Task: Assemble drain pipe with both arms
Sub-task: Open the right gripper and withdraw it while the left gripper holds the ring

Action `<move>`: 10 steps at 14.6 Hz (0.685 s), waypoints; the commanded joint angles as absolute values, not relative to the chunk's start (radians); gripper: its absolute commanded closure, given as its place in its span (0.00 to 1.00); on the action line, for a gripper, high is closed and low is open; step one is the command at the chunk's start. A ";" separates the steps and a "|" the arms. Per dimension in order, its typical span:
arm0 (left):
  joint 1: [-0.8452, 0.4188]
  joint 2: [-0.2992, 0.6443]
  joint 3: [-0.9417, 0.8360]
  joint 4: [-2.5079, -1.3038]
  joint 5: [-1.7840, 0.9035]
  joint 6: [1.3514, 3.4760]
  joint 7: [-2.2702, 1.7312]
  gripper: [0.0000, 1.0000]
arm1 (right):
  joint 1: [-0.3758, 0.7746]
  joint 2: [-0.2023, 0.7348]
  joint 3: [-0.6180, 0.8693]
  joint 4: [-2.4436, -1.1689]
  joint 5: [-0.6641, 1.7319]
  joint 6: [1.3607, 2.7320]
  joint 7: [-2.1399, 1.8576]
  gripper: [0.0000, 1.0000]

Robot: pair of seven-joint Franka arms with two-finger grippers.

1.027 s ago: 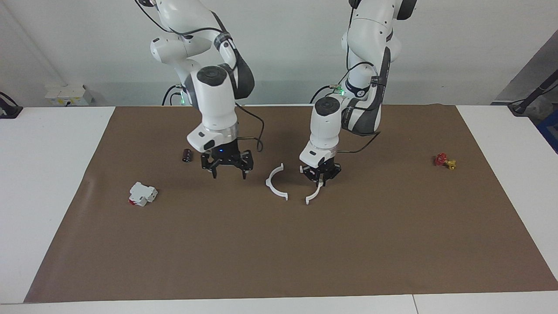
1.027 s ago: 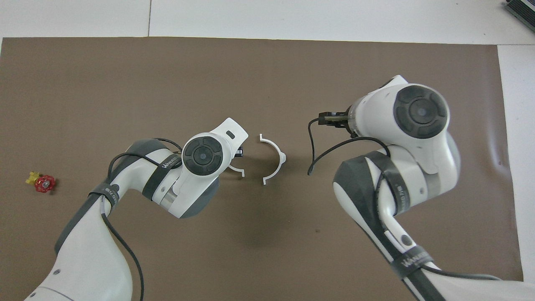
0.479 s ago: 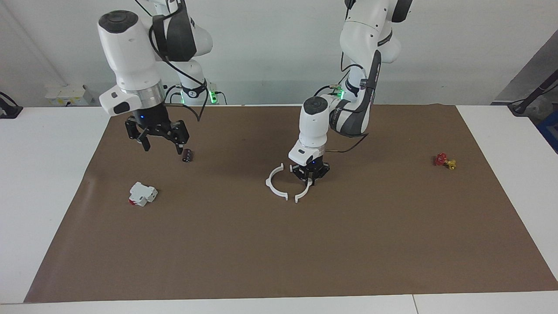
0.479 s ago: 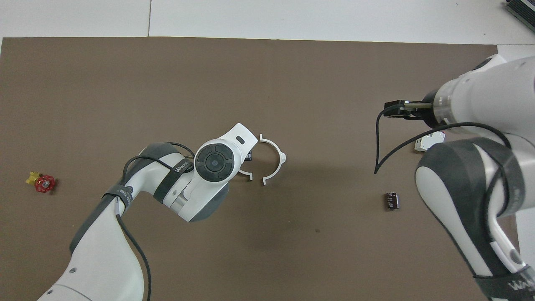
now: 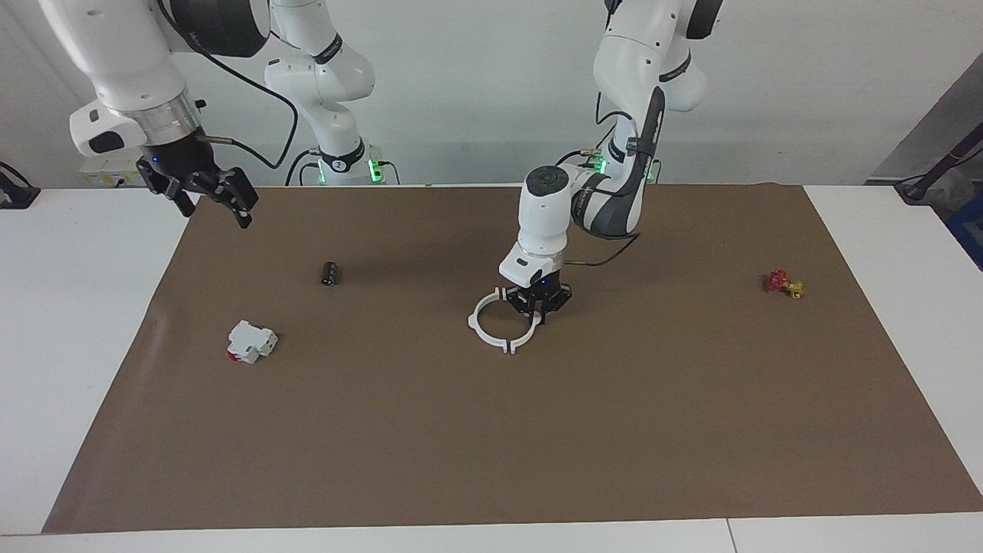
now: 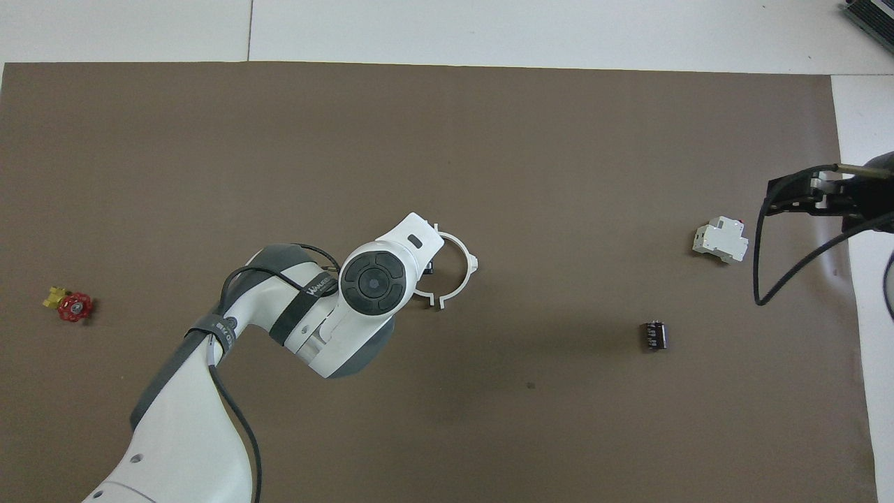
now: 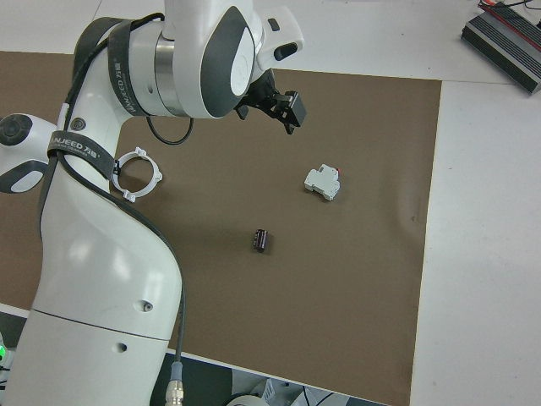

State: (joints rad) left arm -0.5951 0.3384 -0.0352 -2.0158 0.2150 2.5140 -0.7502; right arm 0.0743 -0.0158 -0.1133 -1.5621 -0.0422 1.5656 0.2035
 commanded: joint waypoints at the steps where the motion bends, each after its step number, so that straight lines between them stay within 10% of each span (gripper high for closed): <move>1: -0.609 0.344 -0.021 -2.017 0.244 2.537 -0.788 1.00 | 0.075 -0.002 -0.100 -1.540 -0.021 1.539 0.181 0.00; 10: -0.612 0.344 -0.021 -2.019 0.244 2.537 -0.792 1.00 | 0.069 -0.014 -0.098 -1.566 -0.017 1.536 0.149 0.00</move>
